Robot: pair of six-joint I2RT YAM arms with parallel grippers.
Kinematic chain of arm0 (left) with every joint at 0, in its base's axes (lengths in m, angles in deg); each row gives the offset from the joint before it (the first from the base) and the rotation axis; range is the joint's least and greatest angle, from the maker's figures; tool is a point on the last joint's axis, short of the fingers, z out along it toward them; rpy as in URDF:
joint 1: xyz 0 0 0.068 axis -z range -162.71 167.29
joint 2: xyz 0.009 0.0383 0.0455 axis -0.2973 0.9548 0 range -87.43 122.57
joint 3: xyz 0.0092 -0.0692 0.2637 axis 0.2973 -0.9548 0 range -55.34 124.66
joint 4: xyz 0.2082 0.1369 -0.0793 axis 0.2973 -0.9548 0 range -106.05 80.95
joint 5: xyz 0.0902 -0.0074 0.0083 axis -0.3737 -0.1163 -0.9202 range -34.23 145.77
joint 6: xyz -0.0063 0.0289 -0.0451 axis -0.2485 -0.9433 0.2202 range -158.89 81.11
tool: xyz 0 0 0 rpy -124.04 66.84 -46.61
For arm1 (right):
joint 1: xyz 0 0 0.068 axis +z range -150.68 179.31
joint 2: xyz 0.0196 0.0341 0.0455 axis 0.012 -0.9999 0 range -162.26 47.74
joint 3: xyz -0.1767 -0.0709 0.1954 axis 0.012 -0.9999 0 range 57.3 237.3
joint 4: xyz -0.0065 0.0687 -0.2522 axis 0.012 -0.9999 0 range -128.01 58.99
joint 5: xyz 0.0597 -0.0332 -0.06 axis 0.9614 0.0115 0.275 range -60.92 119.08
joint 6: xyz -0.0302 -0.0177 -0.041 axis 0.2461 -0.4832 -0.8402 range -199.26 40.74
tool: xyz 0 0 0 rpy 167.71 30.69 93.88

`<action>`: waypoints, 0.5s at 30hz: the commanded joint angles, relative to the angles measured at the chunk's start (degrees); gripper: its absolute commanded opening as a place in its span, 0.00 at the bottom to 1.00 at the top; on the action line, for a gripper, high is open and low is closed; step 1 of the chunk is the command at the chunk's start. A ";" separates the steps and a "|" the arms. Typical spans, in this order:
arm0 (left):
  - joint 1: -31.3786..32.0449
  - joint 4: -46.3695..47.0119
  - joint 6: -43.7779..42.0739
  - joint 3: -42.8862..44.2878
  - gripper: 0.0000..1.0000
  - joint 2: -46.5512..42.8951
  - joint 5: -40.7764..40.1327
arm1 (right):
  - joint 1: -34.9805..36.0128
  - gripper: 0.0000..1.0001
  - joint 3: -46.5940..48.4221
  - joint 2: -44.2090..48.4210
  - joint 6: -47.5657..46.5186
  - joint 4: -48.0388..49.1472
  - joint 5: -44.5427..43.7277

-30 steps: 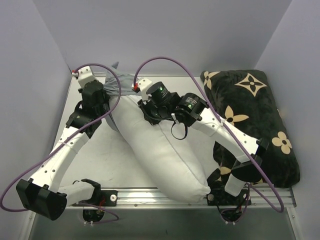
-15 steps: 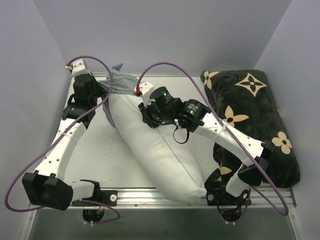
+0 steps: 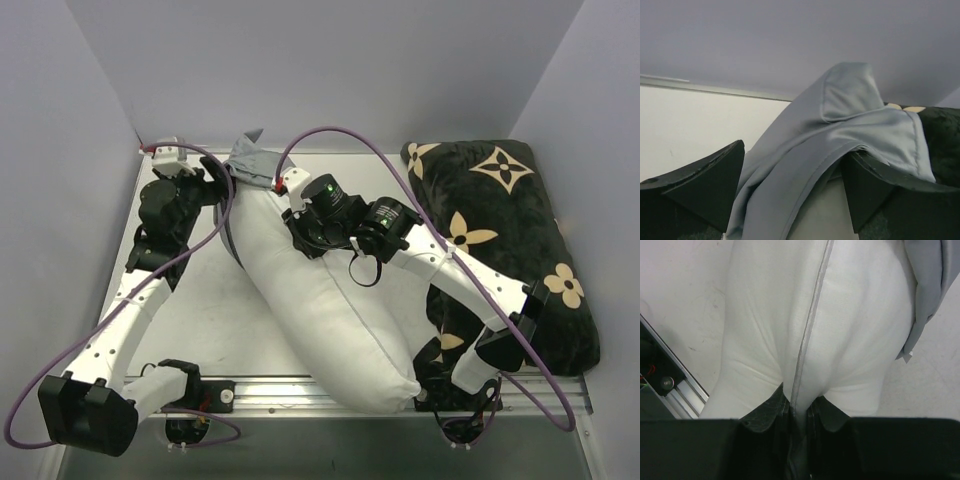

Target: Remove the pillowcase from the pillow

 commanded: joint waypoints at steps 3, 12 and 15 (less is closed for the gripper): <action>2.81 10.94 -4.77 -0.40 0.87 -1.33 9.22 | 0.18 0.00 4.30 1.11 -0.12 1.93 2.85; 6.25 10.15 -8.12 5.22 0.85 4.55 4.59 | 0.71 0.00 3.34 1.81 -0.29 1.85 4.17; 6.34 9.63 -8.29 6.98 0.67 7.27 0.93 | 1.15 0.00 2.37 2.51 -0.65 1.85 4.09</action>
